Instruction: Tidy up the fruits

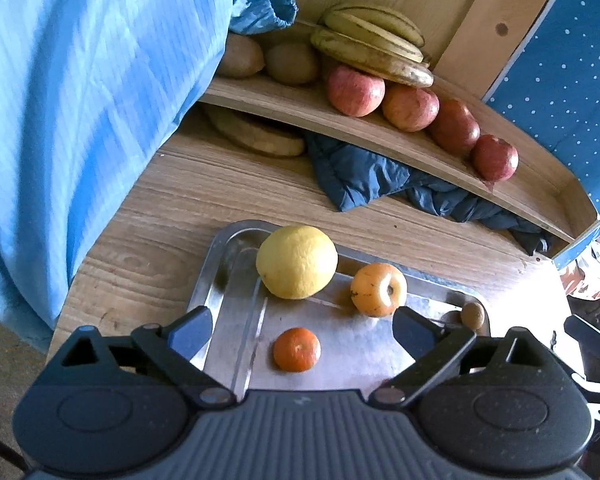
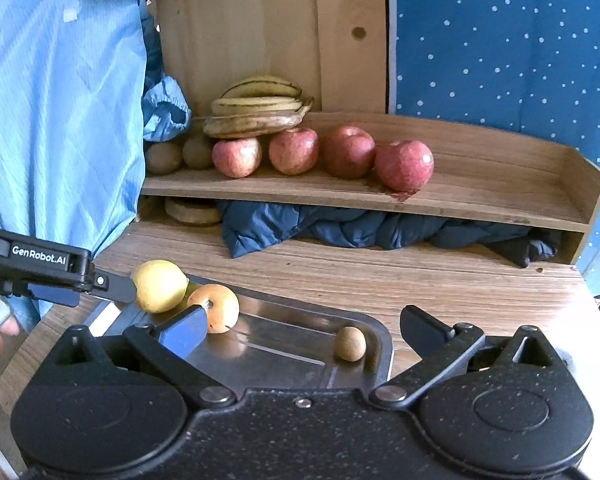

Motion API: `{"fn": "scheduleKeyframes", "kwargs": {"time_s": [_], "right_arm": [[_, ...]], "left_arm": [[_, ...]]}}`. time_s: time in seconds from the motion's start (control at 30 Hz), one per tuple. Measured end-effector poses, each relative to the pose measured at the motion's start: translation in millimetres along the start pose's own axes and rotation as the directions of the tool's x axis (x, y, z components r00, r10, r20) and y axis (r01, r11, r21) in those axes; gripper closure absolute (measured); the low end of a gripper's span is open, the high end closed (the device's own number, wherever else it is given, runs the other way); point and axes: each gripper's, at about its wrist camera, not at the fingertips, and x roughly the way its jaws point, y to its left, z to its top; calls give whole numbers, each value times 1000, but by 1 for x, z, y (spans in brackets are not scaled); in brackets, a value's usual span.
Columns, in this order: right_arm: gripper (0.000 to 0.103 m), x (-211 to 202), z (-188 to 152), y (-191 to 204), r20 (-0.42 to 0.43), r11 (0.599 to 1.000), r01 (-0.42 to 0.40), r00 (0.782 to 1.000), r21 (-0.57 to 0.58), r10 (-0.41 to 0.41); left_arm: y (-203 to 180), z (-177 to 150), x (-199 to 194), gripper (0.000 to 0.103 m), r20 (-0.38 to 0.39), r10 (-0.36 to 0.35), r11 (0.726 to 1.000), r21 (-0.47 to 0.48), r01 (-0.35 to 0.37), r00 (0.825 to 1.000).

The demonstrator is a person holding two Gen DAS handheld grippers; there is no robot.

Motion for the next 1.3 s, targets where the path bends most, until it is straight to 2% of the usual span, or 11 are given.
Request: {"fn": "scheduleKeyframes", "kwargs": {"time_s": [0.57,1.0,1.3], "right_arm": [[1,-34,-16,-7,31,1000,-14,999,-11,14],[1,-53,-27,-4,40,999,-37,998,-26,38],[1,-61,-35,0,25,998,-53,998,-17,53]], "left_arm": [[-12,-36,-26,4,40,34,999,12,-34,999],[-17,-51,-42,1,63,36,999,14,-37,997],[-16,-62,-51,1,55,52,998,37,-54,997]]}}
